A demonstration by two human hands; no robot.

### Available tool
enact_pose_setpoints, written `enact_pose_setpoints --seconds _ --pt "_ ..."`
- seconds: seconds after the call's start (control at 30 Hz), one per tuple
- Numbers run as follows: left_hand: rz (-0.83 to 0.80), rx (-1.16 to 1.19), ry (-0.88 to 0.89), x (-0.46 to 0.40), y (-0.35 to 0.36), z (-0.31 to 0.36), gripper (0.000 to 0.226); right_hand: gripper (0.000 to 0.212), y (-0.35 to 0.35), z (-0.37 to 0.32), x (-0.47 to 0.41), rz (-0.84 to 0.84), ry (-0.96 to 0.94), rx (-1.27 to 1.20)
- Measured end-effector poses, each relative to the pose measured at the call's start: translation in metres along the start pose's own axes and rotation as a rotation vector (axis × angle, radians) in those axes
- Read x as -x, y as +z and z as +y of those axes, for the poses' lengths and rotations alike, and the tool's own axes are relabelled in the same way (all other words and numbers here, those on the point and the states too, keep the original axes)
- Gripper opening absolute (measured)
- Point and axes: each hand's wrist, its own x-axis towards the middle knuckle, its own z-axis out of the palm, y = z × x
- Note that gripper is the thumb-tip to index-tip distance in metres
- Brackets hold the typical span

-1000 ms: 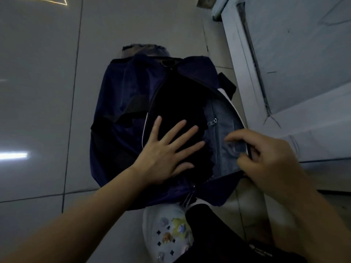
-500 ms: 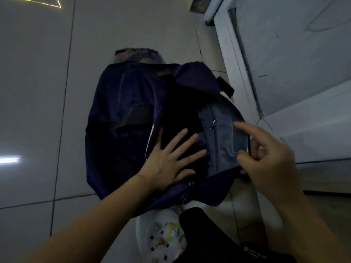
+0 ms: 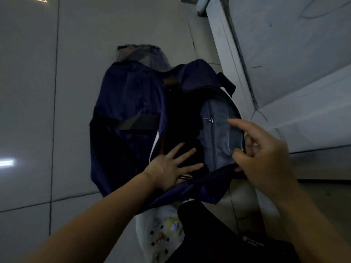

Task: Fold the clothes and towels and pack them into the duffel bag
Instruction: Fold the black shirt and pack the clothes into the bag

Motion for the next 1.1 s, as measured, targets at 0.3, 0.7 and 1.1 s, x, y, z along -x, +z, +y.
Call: enact_pose_setpoints --seconds 0.3,0.7,1.1 --pt "-0.251 0.126 -0.199 -0.026 -0.006 0.003 0.066 0.067 0.010 0.008 0.004 -0.048 0.060 -0.065" --pt "0.668 0.757 -0.834 0.043 -0.032 -0.010 0.053 0.079 0.054 -0.004 -0.015 -0.052 0.431 -0.580" --pt "0.749 0.151 -0.740 0.197 -0.110 -0.106 0.042 0.059 0.110 -0.015 -0.039 -0.258 0.375 -0.606"
